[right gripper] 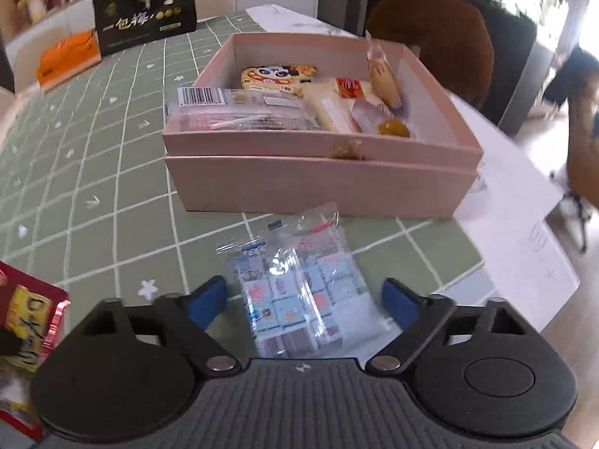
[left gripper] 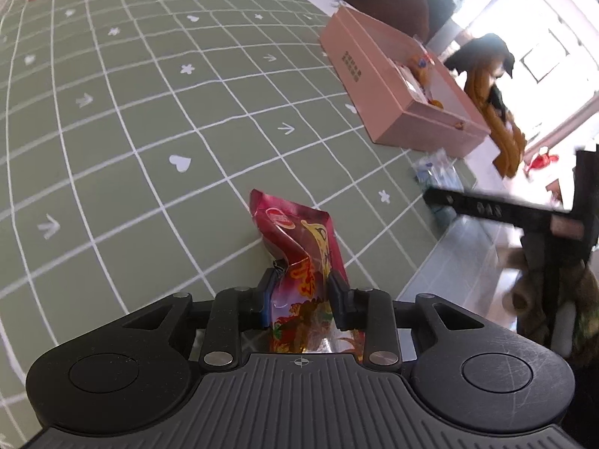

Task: Organize snacks
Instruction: 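Carry the red bag and candy pack into the pink box and open both tools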

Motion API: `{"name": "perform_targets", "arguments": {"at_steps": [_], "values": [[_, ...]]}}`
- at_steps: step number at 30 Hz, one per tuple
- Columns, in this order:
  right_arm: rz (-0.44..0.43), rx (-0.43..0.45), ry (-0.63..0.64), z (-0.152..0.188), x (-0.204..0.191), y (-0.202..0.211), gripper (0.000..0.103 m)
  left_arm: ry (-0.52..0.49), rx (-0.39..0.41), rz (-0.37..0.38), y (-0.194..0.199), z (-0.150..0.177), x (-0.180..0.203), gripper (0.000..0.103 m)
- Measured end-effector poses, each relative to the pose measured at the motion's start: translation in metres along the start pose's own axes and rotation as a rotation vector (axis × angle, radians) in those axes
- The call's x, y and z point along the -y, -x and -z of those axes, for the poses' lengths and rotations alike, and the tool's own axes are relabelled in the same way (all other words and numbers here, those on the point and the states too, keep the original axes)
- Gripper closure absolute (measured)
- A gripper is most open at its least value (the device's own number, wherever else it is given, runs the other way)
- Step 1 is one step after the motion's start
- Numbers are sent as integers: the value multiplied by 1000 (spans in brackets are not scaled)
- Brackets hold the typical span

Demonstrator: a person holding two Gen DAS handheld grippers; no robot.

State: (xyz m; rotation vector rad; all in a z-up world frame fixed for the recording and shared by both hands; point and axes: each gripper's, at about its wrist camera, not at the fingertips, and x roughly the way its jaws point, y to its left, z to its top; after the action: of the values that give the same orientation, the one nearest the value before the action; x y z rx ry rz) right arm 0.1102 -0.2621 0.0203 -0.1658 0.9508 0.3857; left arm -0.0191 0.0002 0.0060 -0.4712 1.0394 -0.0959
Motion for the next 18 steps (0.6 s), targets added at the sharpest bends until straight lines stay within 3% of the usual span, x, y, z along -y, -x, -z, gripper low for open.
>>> {"name": "perform_targets", "arguments": {"at_steps": [2,6,11,15,18], "values": [[-17,-18,-23,5,3,13,44,22,7,65,-3,1,-1,74],[-84,-19,-87,20,15,37,44,-15,64,193,-2,-5,15,78],[-89,49,-161,13,39,73,44,-86,143,290,7,-34,50,79],[-91,125,-176,-16,60,104,44,-90,220,402,21,-86,79,79],[-86,208,-124,-56,68,126,44,-111,305,397,30,-141,104,78]]}}
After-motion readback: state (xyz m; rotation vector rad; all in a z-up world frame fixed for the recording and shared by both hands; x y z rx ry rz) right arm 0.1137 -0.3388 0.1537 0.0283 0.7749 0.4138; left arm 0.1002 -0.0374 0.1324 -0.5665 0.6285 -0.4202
